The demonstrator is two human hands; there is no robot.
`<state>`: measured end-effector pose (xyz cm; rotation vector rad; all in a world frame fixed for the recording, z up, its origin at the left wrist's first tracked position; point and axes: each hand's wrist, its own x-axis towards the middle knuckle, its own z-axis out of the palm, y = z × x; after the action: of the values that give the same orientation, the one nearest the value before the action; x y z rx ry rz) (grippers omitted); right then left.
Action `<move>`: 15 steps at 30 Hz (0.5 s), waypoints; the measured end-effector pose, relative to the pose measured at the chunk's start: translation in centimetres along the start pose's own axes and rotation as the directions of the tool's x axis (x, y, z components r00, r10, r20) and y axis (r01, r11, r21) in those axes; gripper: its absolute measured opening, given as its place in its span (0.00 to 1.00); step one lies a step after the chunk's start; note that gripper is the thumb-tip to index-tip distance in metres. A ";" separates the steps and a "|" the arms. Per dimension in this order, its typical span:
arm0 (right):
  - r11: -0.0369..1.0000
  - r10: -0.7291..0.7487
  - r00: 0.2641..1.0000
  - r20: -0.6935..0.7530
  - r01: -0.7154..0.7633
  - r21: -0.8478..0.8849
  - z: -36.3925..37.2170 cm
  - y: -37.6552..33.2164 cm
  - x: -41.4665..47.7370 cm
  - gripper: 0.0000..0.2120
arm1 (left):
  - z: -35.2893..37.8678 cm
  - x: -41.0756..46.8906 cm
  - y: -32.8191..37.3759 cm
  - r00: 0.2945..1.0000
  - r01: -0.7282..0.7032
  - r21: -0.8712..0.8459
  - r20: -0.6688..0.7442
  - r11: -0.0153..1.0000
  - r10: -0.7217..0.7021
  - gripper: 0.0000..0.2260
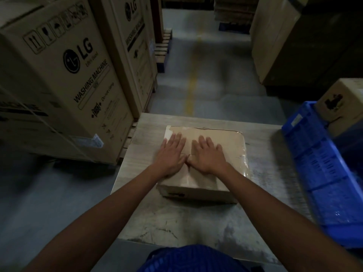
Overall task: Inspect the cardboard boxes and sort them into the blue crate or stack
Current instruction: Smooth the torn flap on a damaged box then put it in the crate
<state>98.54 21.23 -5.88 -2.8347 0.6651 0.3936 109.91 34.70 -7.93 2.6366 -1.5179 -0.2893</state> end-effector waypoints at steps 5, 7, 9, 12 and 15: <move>0.999 -0.039 0.999 -0.004 0.039 -0.004 1.2 1.1 -0.1 0.42 | 0.2 0.4 -0.3 1.000 0.009 0.039 0.021 0.999 -0.010 0.30; 0.999 -0.048 0.999 0.017 0.048 0.020 0.5 1.3 0.2 0.43 | -0.7 1.2 0.0 1.000 0.007 0.078 0.018 0.997 -0.009 0.28; 0.995 -0.068 0.996 0.051 0.064 0.074 -0.5 1.6 0.4 0.42 | -1.9 2.3 0.9 1.000 0.020 0.114 0.013 0.993 -0.022 0.24; 0.988 -0.005 1.000 -0.021 0.008 0.157 -1.7 3.2 0.1 0.39 | -3.0 4.0 3.4 1.000 0.015 0.060 0.013 0.998 -0.016 0.24; 0.977 0.177 0.983 -0.057 -0.168 0.128 -1.3 5.7 -1.2 0.37 | -1.8 5.1 6.3 0.995 -0.078 -0.010 0.056 0.997 0.078 0.28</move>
<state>95.13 16.39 -5.05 -2.6930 0.9206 0.2728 107.42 27.09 -5.74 2.5765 -1.6284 -0.3653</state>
